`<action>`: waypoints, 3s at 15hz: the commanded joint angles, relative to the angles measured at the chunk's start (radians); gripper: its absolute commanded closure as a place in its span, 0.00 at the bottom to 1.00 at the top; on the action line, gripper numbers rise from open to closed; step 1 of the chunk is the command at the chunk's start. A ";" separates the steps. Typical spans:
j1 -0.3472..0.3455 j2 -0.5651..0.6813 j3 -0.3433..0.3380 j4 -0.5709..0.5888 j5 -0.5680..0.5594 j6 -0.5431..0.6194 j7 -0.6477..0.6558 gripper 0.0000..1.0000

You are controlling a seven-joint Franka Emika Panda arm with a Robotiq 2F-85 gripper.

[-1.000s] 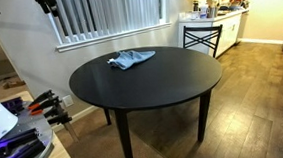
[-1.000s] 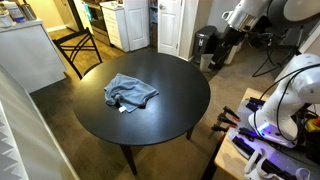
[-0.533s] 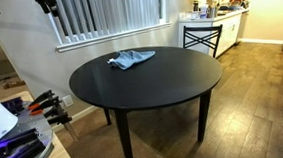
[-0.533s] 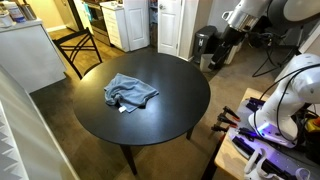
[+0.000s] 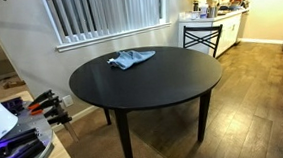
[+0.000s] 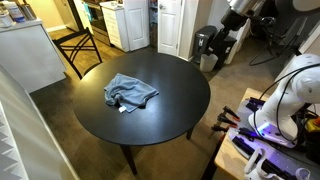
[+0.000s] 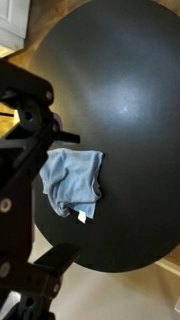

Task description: Wipe the table with the blue cloth

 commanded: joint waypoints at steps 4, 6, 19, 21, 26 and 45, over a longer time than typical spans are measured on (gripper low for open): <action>-0.085 0.208 0.087 0.213 -0.141 0.059 0.042 0.00; -0.107 0.305 0.096 0.253 -0.161 0.118 0.068 0.00; -0.088 0.824 0.075 0.382 -0.333 0.347 0.288 0.00; -0.068 0.805 0.052 0.375 -0.319 0.321 0.254 0.00; -0.054 0.847 0.036 0.380 -0.316 0.323 0.254 0.00; 0.207 1.624 -0.121 1.095 -0.303 0.279 0.290 0.00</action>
